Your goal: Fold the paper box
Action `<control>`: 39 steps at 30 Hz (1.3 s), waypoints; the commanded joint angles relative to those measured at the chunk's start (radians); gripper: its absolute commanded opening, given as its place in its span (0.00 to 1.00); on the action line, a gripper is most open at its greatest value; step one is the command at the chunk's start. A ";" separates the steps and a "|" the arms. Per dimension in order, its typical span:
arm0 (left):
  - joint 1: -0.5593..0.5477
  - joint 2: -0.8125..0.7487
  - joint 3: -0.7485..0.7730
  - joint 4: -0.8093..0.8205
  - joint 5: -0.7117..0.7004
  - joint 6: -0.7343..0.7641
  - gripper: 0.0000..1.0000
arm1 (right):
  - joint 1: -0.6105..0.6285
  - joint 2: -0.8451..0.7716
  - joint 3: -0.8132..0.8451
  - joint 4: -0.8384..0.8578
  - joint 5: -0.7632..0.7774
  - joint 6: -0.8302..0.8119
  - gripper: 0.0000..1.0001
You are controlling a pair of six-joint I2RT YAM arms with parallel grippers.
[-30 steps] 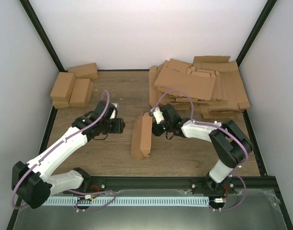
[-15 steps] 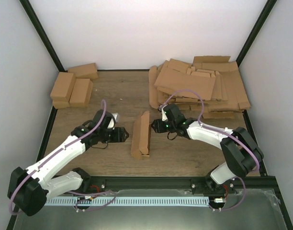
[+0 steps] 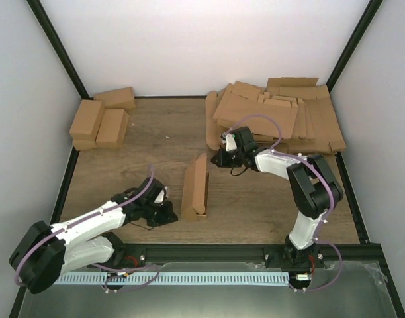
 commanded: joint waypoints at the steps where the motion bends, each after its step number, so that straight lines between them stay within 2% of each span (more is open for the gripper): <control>1: -0.017 0.013 -0.034 0.103 0.028 -0.079 0.04 | -0.006 0.079 0.109 0.016 -0.119 -0.012 0.01; 10: -0.040 0.109 -0.087 0.343 0.145 -0.151 0.04 | -0.001 0.192 0.164 0.024 -0.246 -0.027 0.01; 15: -0.023 0.204 -0.046 0.345 0.115 -0.107 0.04 | 0.005 0.167 0.115 0.004 -0.241 -0.056 0.01; 20: 0.064 0.255 -0.014 0.341 0.115 -0.043 0.04 | 0.005 0.061 -0.007 -0.025 -0.171 -0.081 0.01; 28: 0.257 0.401 0.159 0.314 0.157 0.110 0.04 | 0.000 -0.128 -0.218 -0.026 -0.078 -0.023 0.01; 32: 0.296 0.535 0.305 0.357 0.158 0.127 0.04 | 0.000 -0.174 -0.307 0.019 -0.111 0.042 0.01; 36: 0.318 0.638 0.424 0.342 0.079 0.162 0.04 | 0.000 -0.237 -0.358 0.005 -0.036 0.074 0.01; 37: 0.327 0.647 0.436 0.341 0.057 0.175 0.04 | 0.000 -0.260 -0.368 -0.002 -0.012 0.077 0.02; 39: 0.349 0.663 0.445 0.358 0.052 0.190 0.05 | 0.000 -0.304 -0.383 -0.018 0.033 0.073 0.10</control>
